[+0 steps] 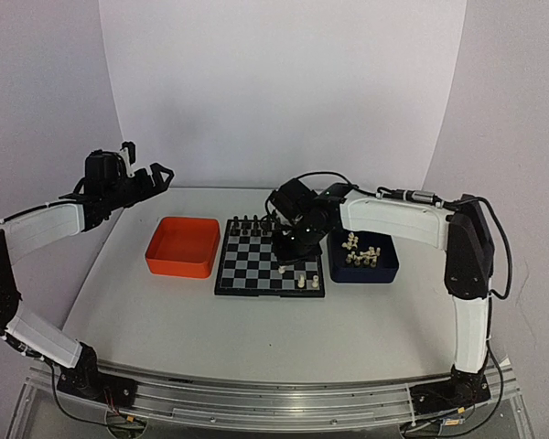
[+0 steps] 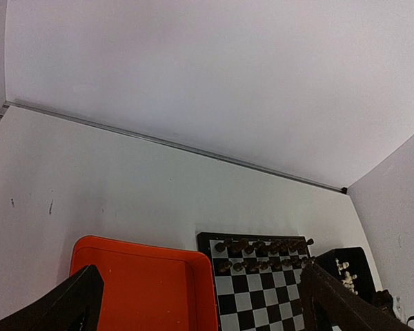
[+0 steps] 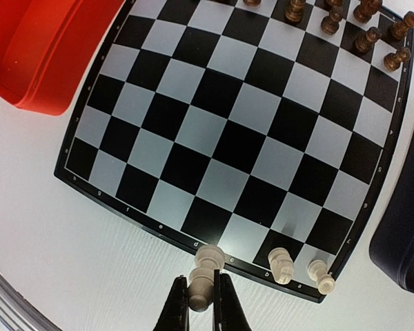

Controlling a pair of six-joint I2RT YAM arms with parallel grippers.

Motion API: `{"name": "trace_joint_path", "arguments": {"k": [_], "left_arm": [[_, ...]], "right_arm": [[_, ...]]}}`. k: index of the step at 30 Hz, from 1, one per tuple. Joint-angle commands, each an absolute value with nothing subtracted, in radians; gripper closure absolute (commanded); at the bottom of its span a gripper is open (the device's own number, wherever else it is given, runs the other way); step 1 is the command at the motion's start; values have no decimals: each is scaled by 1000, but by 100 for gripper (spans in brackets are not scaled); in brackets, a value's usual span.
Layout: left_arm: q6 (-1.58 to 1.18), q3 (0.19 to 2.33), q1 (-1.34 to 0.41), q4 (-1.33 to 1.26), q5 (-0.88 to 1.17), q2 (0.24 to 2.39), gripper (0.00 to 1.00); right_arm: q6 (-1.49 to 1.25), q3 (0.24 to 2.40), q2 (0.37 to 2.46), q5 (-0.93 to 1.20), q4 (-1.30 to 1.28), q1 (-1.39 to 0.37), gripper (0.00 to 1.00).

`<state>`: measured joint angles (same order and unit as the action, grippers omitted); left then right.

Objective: Set up the chess pieces on the board
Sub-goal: Place the chess piece on the chessboard.

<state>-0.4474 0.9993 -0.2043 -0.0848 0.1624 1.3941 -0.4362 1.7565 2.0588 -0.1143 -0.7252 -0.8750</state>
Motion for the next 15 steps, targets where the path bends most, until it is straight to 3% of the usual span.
{"name": "trace_joint_path", "arguments": {"k": [1, 15], "left_arm": [[-459, 1030, -208, -77, 213, 1375, 0], [-457, 1035, -208, -86, 236, 1375, 0]], "right_arm": [[-446, 1802, 2091, -127, -758, -876, 100], [-443, 1806, 2158, -131, -770, -876, 100]]}}
